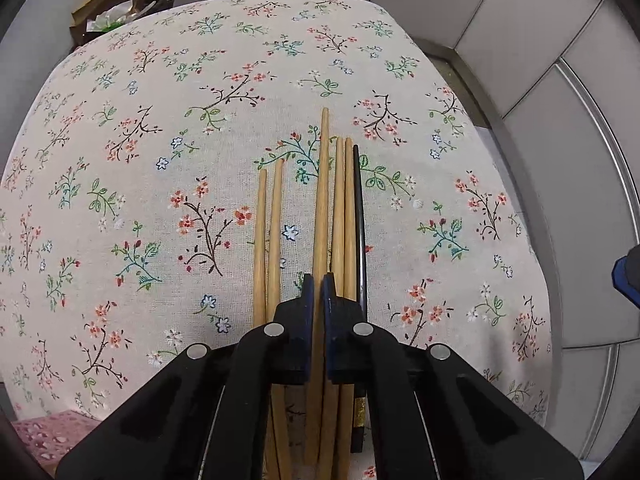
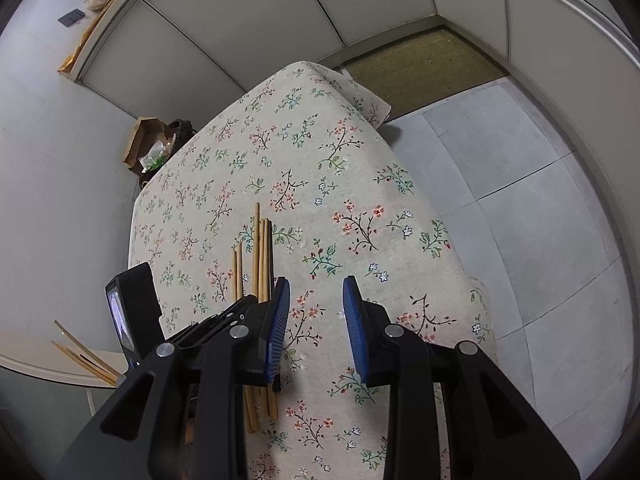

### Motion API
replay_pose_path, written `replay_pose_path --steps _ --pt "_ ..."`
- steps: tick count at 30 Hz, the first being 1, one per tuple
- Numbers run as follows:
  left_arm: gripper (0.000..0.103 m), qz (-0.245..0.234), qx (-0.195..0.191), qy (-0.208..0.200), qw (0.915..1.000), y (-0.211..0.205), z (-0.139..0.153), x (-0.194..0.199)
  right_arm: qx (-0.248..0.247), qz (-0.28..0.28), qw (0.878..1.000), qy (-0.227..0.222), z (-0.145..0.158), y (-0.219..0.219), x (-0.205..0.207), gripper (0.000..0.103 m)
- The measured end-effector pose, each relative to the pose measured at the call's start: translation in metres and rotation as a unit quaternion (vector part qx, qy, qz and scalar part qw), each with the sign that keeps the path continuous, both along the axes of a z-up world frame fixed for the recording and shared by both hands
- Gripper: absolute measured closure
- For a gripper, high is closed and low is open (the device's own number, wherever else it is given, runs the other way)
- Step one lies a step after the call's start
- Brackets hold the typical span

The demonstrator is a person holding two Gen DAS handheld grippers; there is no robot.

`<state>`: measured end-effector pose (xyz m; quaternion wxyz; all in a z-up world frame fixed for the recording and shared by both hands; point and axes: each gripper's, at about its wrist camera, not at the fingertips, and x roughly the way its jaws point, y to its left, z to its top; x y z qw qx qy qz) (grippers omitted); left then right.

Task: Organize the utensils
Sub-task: 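Grasp another wooden chopstick from the bundle with the left tool, then grasp wooden chopsticks from the bundle with the right tool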

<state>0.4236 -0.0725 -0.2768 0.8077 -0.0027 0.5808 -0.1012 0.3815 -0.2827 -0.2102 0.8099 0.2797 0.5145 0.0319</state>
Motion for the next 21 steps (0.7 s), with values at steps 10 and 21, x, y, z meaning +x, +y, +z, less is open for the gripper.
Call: replay_pose_path --steps 10,21 --pt "0.097 0.011 -0.008 0.001 0.9999 0.001 -0.005 0.011 0.000 0.007 1.000 -0.002 -0.001 0.001 -0.002 0.074" --pt "0.097 0.007 -0.085 -0.131 0.9878 0.022 0.115 -0.071 0.035 0.091 0.995 0.023 -0.037 0.046 0.019 0.087"
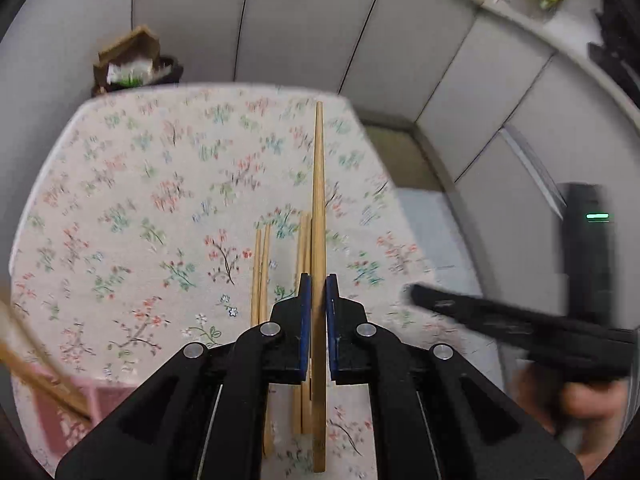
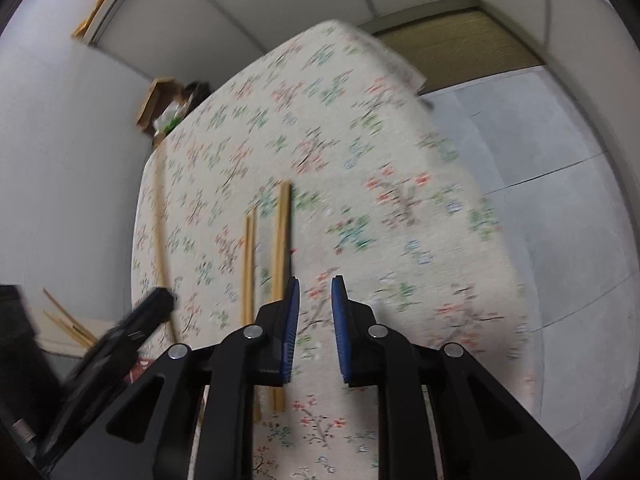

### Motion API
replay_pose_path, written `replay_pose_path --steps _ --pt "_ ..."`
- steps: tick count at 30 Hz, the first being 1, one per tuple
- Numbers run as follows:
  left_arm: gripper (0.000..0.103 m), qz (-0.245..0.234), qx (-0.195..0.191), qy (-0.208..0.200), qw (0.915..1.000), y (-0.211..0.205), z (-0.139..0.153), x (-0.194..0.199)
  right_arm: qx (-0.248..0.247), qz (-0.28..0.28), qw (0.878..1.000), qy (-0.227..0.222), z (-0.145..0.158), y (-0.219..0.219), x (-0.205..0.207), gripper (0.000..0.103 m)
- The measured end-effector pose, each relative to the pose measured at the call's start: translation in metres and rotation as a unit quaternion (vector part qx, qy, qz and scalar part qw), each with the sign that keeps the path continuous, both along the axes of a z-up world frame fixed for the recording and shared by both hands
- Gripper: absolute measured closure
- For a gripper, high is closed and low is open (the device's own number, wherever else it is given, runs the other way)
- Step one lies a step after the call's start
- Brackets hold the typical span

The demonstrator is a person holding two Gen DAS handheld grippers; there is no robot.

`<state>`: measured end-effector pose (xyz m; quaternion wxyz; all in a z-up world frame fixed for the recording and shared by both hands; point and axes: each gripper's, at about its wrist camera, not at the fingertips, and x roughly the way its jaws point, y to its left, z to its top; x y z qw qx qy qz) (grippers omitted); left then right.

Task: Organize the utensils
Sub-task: 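Grasp wooden chopsticks from the bundle with the right tool, then drop the chopstick into the pink holder with the left tool while the right tool carries its chopstick over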

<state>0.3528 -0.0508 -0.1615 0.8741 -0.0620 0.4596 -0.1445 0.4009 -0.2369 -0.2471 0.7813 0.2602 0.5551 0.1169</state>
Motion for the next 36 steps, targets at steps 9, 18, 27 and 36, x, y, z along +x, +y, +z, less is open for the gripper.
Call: replay_pose_path --steps 9,18,27,36 --pt "0.097 0.020 -0.051 -0.111 0.9924 0.051 0.076 -0.086 -0.024 0.105 0.994 0.007 -0.025 0.087 0.018 0.088" --pt "0.097 0.020 -0.040 -0.153 0.9873 0.084 0.084 -0.096 -0.048 0.088 0.994 0.044 -0.059 0.111 0.035 0.088" --pt "0.097 0.032 -0.046 -0.172 0.9835 0.115 0.081 -0.097 -0.083 0.084 0.992 0.040 -0.050 0.121 0.034 0.096" --pt "0.097 0.050 -0.055 -0.201 0.9768 0.136 0.079 -0.103 -0.022 0.049 0.993 -0.104 0.037 0.096 0.012 0.096"
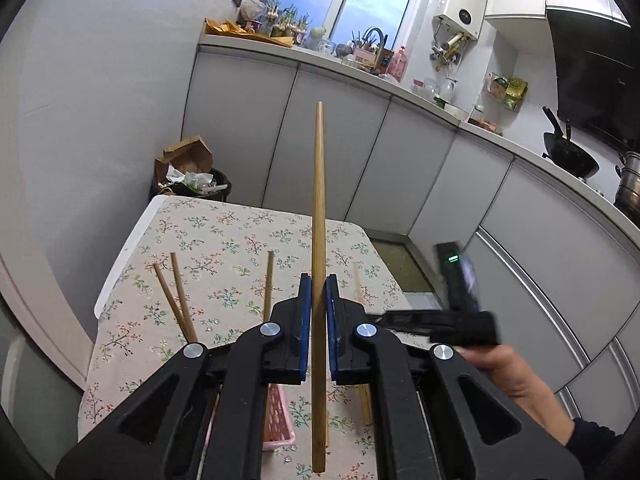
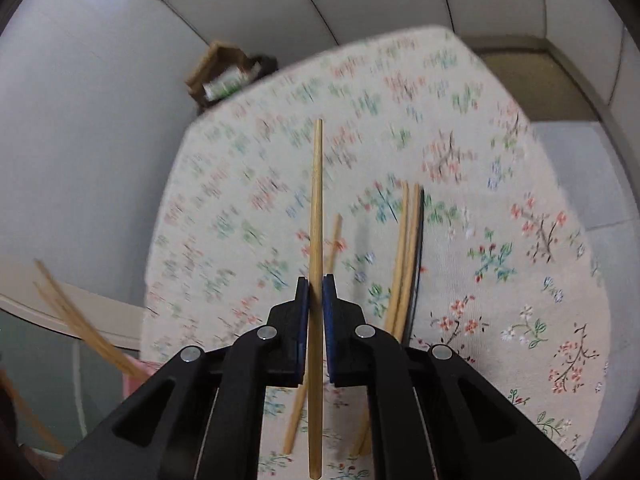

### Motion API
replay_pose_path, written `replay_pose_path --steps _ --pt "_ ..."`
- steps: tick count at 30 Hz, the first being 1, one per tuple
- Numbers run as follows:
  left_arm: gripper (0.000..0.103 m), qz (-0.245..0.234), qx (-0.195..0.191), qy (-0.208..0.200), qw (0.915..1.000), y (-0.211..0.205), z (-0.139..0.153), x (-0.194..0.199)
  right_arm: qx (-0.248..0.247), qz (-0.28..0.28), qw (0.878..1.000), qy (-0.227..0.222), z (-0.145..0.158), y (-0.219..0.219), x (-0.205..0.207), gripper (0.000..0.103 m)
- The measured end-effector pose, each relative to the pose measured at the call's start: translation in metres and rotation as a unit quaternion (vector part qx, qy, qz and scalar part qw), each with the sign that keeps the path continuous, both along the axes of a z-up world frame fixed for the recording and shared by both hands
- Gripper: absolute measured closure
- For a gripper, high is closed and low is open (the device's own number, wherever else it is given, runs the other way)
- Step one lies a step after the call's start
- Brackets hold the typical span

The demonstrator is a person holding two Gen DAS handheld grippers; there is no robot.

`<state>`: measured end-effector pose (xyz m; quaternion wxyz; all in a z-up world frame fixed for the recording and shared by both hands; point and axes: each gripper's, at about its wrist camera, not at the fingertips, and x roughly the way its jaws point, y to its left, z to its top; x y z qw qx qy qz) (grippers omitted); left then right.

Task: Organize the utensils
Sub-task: 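Drop the chopstick into the pink holder with the left tool while the right tool carries its chopstick over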

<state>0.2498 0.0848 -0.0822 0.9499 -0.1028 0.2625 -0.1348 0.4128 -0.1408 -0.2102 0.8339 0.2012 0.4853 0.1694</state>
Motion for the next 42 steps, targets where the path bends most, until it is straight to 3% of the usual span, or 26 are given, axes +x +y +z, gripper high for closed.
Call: replay_pose_path --steps 5,12,18,25,28,31,34,37,40,42 --pt "0.097 0.020 0.005 -0.020 0.9996 0.008 -0.011 0.001 0.034 0.000 0.992 -0.122 0.060 0.009 -0.033 0.096" --pt "0.096 0.050 0.003 -0.022 0.9985 0.016 -0.042 0.013 0.064 0.021 0.975 -0.211 0.093 0.039 -0.069 0.096" --pt "0.096 0.071 0.023 -0.045 0.9962 0.012 -0.061 0.015 0.059 0.030 0.969 -0.236 0.096 0.051 -0.082 0.096" --pt "0.096 0.065 0.056 -0.033 0.9958 0.002 -0.080 0.015 0.056 0.032 0.969 -0.239 0.092 0.051 -0.085 0.096" --pt "0.096 0.059 0.055 -0.013 0.9966 0.004 -0.081 0.015 0.059 0.031 0.969 -0.237 0.092 0.050 -0.087 0.096" --pt "0.095 0.064 0.020 0.006 0.9978 0.015 -0.066 0.010 0.067 0.028 0.968 -0.240 0.092 0.050 -0.089 0.096" --pt "0.077 0.073 0.005 0.038 0.9966 0.026 -0.040 0.002 0.062 0.033 0.968 -0.243 0.090 0.061 -0.089 0.096" --pt "0.073 0.085 0.005 0.066 0.9941 0.034 -0.025 -0.003 0.057 0.038 0.967 -0.246 0.083 0.074 -0.091 0.096" --pt "0.070 0.114 0.033 0.106 0.9872 0.042 -0.023 0.000 0.068 0.032 0.963 -0.257 0.081 0.085 -0.091 0.096" --pt "0.066 0.119 0.017 0.119 0.9856 0.051 -0.025 0.002 0.067 0.026 0.960 -0.270 0.081 0.093 -0.093 0.095"
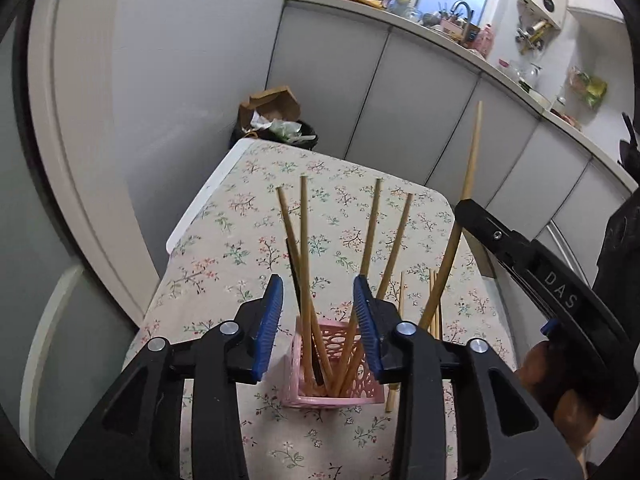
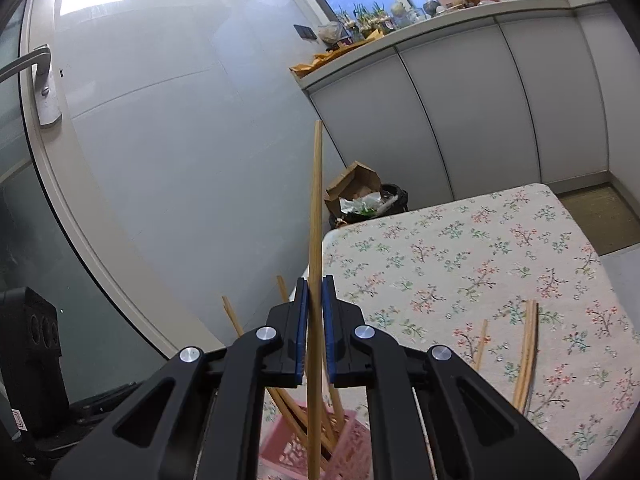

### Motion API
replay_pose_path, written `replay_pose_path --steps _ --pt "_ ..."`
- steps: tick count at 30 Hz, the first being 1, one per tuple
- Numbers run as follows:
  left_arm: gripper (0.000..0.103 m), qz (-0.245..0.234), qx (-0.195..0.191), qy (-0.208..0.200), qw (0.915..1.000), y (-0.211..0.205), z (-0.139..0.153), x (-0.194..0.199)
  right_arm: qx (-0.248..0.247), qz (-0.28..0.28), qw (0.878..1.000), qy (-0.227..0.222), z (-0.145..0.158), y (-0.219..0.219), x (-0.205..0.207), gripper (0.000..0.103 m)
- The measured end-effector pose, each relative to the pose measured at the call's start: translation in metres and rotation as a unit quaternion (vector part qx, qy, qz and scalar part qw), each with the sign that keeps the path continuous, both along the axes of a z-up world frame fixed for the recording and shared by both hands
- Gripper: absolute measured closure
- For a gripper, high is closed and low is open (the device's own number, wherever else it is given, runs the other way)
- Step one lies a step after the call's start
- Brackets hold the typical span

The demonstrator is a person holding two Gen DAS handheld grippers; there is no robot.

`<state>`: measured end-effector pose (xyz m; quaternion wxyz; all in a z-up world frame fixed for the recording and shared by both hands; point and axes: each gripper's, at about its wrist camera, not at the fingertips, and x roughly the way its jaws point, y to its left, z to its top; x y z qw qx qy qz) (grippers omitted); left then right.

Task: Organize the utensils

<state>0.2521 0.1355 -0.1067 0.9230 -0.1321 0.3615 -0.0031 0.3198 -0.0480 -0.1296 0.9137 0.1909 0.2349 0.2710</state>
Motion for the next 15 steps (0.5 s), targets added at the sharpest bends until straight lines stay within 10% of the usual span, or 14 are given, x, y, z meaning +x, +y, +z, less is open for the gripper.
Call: replay_pose_path --steps 15 --pt "0.062 0.027 -0.039 0.012 0.9988 0.025 -0.002 -0.006 -0.063 0.000 0.998 -0.027 -0.019 0.041 -0.013 0.093"
